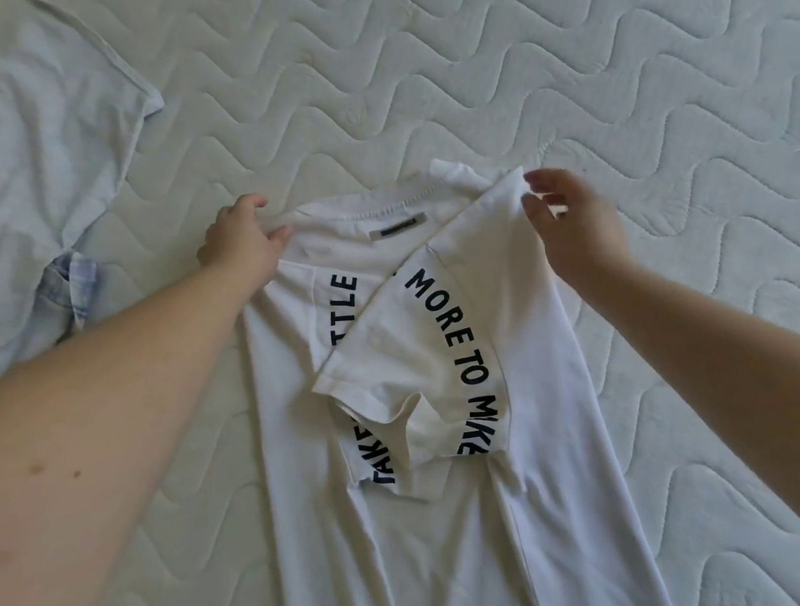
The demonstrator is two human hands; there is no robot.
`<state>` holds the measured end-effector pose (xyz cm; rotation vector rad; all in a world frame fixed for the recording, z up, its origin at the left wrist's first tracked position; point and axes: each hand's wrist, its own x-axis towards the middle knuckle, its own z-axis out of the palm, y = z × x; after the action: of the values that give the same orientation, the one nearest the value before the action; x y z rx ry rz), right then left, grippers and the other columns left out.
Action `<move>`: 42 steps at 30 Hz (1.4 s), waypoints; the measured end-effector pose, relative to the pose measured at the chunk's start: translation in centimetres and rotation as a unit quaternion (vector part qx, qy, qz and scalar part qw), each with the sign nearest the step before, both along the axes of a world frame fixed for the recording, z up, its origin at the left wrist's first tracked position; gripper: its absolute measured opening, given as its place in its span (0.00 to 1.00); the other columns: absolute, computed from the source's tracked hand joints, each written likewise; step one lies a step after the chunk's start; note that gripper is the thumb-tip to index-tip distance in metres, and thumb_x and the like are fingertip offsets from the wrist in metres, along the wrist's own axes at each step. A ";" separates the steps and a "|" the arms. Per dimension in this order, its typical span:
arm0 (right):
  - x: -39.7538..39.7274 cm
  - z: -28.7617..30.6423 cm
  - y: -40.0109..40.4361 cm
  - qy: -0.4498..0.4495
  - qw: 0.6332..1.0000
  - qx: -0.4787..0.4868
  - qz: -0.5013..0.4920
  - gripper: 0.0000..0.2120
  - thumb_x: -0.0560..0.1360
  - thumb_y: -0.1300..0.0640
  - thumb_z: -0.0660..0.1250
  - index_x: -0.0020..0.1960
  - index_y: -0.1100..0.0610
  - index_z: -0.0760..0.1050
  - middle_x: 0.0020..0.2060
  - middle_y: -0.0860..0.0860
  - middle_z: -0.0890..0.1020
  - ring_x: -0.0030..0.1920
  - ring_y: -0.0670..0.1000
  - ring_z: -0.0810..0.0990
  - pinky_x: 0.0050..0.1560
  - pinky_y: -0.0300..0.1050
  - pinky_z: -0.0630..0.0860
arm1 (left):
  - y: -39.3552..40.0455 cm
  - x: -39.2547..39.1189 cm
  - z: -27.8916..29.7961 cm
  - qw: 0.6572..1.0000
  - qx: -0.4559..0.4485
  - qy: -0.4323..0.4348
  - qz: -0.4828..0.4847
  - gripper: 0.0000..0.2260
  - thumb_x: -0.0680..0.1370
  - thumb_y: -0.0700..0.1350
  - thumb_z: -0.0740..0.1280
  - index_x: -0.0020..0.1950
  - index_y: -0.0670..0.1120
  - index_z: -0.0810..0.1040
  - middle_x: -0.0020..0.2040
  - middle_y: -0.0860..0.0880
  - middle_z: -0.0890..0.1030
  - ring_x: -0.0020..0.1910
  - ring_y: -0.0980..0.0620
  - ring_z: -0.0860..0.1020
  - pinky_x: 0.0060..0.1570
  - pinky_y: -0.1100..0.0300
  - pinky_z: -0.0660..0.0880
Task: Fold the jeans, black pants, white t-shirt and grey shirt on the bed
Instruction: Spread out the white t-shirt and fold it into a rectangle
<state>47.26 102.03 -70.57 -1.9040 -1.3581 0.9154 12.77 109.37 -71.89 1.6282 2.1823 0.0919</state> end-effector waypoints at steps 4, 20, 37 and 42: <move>-0.7 0.1 5.6 -0.089 0.992 -0.024 0.089 0.18 0.82 0.54 0.60 0.71 0.51 0.70 0.67 0.51 0.74 0.66 0.54 0.72 0.66 0.48 0.68 | -0.2 -1.0 0.0 0.999 -0.015 -0.039 -0.001 0.19 0.75 0.47 0.71 0.65 0.46 0.75 0.63 0.44 0.77 0.61 0.43 0.76 0.63 0.50 0.72; -2.6 -0.2 8.8 -0.193 0.960 -0.127 0.157 0.14 0.69 0.48 0.75 0.46 0.54 0.74 0.36 0.46 0.75 0.37 0.49 0.73 0.32 0.41 0.64 | 2.1 0.0 1.0 0.985 -0.055 -0.149 -0.064 0.16 0.74 0.50 0.74 0.58 0.45 0.78 0.48 0.49 0.78 0.46 0.51 0.75 0.47 0.63 0.69; -2.9 -0.6 9.1 0.036 0.987 -0.151 0.039 0.12 0.71 0.43 0.74 0.48 0.50 0.81 0.38 0.47 0.81 0.36 0.48 0.79 0.32 0.38 0.72 | 2.9 -0.3 1.0 0.973 -0.011 -0.221 -0.071 0.09 0.76 0.48 0.72 0.44 0.53 0.71 0.40 0.45 0.75 0.34 0.51 0.71 0.30 0.61 0.68; -3.5 -1.0 9.2 0.067 0.986 -0.155 -0.010 0.08 0.74 0.43 0.71 0.47 0.46 0.82 0.40 0.45 0.82 0.40 0.49 0.80 0.36 0.39 0.74 | 2.8 0.5 0.6 0.989 0.083 -0.106 -0.066 0.11 0.75 0.50 0.72 0.54 0.46 0.80 0.46 0.48 0.81 0.44 0.49 0.77 0.43 0.61 0.69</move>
<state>43.72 111.25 -71.59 -2.0345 -1.1676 1.2818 13.24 112.13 -71.31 1.7607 1.9453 0.3982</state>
